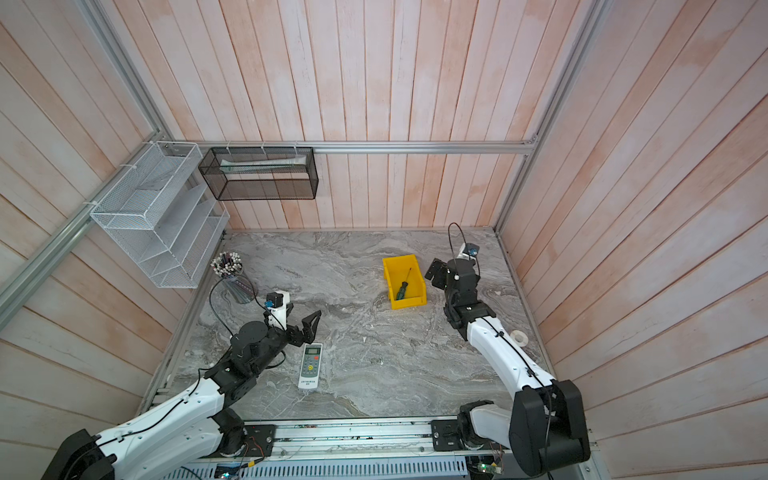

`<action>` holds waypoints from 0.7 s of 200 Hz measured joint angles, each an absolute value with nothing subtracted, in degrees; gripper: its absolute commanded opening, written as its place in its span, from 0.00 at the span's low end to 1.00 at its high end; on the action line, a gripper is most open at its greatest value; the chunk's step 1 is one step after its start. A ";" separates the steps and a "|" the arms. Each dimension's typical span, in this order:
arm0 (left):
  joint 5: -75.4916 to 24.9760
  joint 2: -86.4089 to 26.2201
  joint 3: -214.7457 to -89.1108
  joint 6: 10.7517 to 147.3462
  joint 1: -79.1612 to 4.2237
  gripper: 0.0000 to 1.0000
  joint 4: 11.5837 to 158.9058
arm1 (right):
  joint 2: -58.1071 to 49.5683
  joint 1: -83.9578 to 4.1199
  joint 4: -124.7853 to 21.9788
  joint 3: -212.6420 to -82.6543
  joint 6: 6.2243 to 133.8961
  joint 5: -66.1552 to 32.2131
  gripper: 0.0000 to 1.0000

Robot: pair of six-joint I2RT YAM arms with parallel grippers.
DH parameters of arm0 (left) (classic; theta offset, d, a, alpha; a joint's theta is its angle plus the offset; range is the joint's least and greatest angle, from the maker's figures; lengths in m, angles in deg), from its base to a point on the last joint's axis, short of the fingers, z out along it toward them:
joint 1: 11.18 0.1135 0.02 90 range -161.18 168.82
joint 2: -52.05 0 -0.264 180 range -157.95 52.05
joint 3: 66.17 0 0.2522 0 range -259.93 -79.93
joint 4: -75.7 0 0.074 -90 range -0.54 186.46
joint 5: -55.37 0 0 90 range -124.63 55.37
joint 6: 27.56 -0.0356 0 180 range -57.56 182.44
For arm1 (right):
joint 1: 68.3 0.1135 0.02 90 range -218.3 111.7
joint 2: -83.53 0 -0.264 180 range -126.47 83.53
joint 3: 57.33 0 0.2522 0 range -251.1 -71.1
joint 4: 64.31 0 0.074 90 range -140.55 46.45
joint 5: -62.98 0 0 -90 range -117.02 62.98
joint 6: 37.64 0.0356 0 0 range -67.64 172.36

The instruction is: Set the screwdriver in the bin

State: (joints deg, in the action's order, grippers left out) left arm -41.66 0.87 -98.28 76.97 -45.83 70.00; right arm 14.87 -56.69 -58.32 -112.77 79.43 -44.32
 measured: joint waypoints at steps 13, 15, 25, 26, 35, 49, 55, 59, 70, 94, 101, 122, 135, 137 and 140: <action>-42.55 0.74 -98.30 76.79 -45.81 1.00 69.85 | 16.59 -58.37 -60.60 -108.90 80.09 -45.90 0.98; -42.66 0.74 -98.30 76.73 -45.81 1.00 69.78 | 16.88 -58.61 -61.10 -108.28 80.15 -46.25 0.98; -43.67 0.74 -98.30 76.59 -45.72 1.00 69.67 | 18.15 -59.50 -62.98 -105.68 80.35 -47.86 0.98; -43.75 0.74 -98.30 76.57 -45.72 1.00 69.67 | 18.32 -59.64 -63.28 -105.33 80.30 -48.15 0.98; -44.96 0.74 -98.34 76.38 -45.51 1.00 69.89 | 19.22 -60.27 -65.08 -103.45 80.26 -49.77 0.98; -47.23 0.67 -99.04 75.94 -44.87 1.00 71.05 | 20.03 -60.75 -67.72 -101.14 79.76 -52.67 0.98; -48.39 0.56 -99.61 75.70 -44.39 1.00 71.31 | 20.14 -60.79 -68.95 -100.29 79.30 -53.96 0.98; -49.02 0.43 -100.00 75.57 -44.04 1.00 71.44 | 20.14 -60.82 -69.93 -99.67 78.95 -54.81 0.98; -51.27 -0.29 -101.49 75.50 -42.47 1.00 71.60 | 20.09 -60.84 -72.53 -97.97 77.55 -57.11 0.98; -58.79 -3.09 -103.30 74.76 -37.33 1.00 68.51 | 18.67 -60.86 -80.05 -92.96 73.31 -61.77 0.98; -61.55 -4.18 -103.19 73.97 -35.58 1.00 66.96 | 17.73 -60.86 -82.76 -91.26 72.02 -62.46 0.98; -67.60 -7.54 -101.90 71.87 -29.24 1.00 61.78 | 14.39 -60.84 -90.08 -86.52 68.39 -62.62 0.98; -69.17 -9.58 -99.94 71.41 -24.13 1.00 57.94 | 11.76 -60.71 -95.90 -83.87 66.01 -61.57 0.98; -69.31 -9.84 -99.59 71.44 -23.36 1.00 57.32 | 11.37 -60.64 -96.90 -83.46 65.70 -61.37 0.98; -69.41 -10.50 -99.11 71.41 -22.34 1.00 56.52 | 10.76 -60.51 -97.97 -83.08 65.25 -61.20 0.98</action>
State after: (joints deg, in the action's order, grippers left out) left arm -69.41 -10.50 -99.11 71.41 -22.34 56.52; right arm 10.76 -60.51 -97.97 -83.08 65.25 -61.20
